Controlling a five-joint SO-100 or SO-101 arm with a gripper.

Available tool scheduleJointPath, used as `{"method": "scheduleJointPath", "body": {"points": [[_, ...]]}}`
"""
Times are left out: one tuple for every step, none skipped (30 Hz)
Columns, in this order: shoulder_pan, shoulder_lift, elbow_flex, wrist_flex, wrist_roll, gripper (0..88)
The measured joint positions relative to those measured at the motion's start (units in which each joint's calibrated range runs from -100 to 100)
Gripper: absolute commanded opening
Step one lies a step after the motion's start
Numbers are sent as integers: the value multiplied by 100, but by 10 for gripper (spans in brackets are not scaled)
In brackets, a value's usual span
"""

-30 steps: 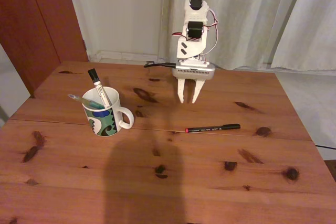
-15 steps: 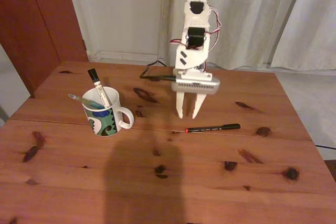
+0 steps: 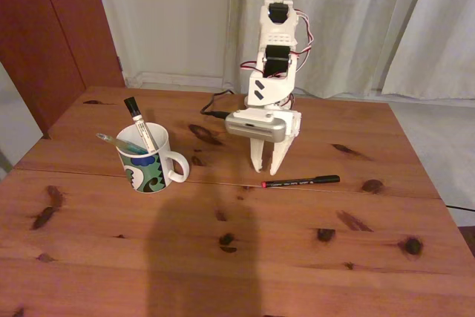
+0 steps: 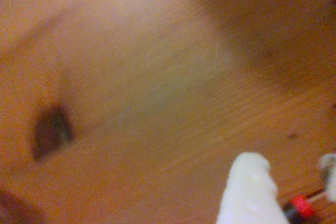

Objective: Clean up the desk and place the pens and markers into the cup

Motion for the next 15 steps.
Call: {"method": "scheduleJointPath", "body": {"points": [[0, 0, 0, 0, -195, 0], [0, 0, 0, 0, -391, 6], [0, 0, 0, 0, -571, 8], [0, 0, 0, 0, -708, 7], [0, 0, 0, 0, -786, 6], [0, 0, 0, 0, -830, 6], [0, 0, 0, 0, -855, 6], [0, 0, 0, 0, -869, 6], [0, 0, 0, -8, -884, 6], [7, 0, 0, -8, -889, 6], [22, 0, 0, -8, -889, 6], [37, 0, 0, 8, -889, 6], [51, 0, 0, 50, -918, 6], [59, 0, 0, 116, -928, 6], [66, 0, 0, 232, -933, 6]]}}
